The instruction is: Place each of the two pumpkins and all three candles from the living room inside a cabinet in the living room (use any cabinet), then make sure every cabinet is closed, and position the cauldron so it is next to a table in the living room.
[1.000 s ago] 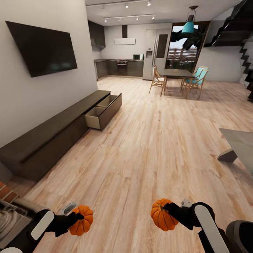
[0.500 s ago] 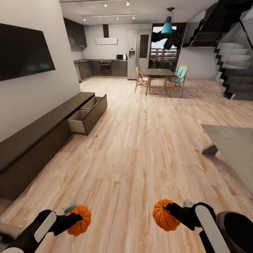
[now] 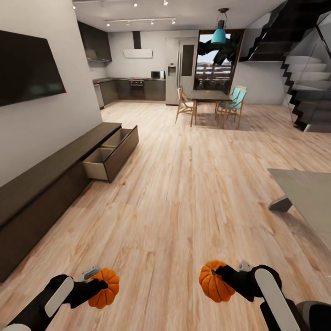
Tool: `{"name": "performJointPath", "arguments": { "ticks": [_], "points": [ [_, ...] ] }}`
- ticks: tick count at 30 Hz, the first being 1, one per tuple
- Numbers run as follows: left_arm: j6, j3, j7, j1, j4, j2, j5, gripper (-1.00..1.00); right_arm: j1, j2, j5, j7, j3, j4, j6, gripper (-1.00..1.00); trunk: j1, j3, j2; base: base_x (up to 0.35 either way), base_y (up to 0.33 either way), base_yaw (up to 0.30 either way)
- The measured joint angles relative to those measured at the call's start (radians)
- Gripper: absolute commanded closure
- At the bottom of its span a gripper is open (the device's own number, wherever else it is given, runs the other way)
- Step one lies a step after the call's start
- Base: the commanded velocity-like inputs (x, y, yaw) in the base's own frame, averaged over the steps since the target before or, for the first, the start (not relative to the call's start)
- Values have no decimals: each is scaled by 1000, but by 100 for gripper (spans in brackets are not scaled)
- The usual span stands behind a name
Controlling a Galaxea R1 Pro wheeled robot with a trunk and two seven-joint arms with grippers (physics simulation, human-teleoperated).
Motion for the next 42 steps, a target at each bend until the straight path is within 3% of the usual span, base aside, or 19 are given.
{"name": "performJointPath", "arguments": {
  "ticks": [9, 42],
  "points": [
    [-1, 0, 0, 0, 0, 1, -1, 100, 0, -2, -2, 6, 3, -1, -47, 100, 0, 0, 0, 331, 0, 0],
    [-2, 0, 0, 0, 0, 1, -2, 100, 0, 6, -2, 7, 2, -2, -48, 100, 0, 0, 0, 331, 0, 0]
  ]
}}
